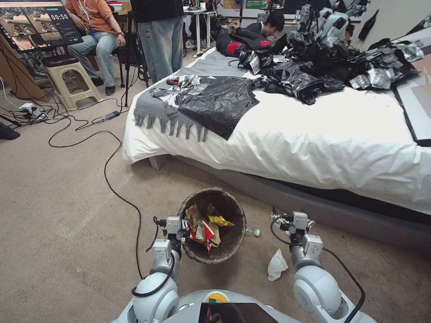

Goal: Pick up the trash bin, then pick up the garbage from the floor and place it into the trash bin.

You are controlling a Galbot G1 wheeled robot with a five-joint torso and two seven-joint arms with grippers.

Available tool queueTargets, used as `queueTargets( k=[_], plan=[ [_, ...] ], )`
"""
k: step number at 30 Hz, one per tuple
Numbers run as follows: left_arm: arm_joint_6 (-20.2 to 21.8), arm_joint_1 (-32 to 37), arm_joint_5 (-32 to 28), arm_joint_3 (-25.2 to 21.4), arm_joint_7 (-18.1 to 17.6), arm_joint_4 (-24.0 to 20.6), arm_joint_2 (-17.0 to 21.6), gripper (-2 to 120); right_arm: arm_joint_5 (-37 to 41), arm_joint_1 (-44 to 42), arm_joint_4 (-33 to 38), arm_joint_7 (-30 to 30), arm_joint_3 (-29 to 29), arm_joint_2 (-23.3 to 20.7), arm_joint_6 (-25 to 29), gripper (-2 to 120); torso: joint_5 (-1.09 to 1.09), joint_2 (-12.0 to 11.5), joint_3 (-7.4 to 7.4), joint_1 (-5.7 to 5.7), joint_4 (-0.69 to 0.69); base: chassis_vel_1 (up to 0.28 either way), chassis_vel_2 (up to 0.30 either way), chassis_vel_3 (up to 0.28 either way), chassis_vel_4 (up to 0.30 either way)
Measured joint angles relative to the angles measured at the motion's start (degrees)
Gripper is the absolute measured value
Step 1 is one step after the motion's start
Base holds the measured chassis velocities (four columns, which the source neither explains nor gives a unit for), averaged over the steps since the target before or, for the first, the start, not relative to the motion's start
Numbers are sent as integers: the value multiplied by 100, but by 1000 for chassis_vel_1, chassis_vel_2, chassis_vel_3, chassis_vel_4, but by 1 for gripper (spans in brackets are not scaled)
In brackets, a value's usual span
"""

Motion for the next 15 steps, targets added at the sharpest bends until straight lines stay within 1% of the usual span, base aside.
queueTargets(
  k=[1, 4, 6, 15],
  plan=[
    [0, 0, 0, 0, 0, 0, 0, 0, 0, 0, 0, 0, 0, 0, 0, 100, 0, 0, 0, 0, 0, 0, 0, 0, 0],
    [0, -1, -2, -2, -1, -2, 11, 0, 114, 78, -356, -44, -199, -88, -36, 100, 0, 0, 0, 0, -1, 0, 0, 0, 0],
    [0, -1, -2, -2, -1, -2, 12, 0, 147, 105, -445, -63, -238, -90, -49, 100, 0, 0, 0, 0, 0, 0, 0, 0, 0],
    [-1, 1, 8, -5, 0, 16, -11, 0, 318, 294, -1167, -330, -460, 80, -116, 100, -2, 0, 0, 0, -1, 0, 0, 0, 0]
  ],
)
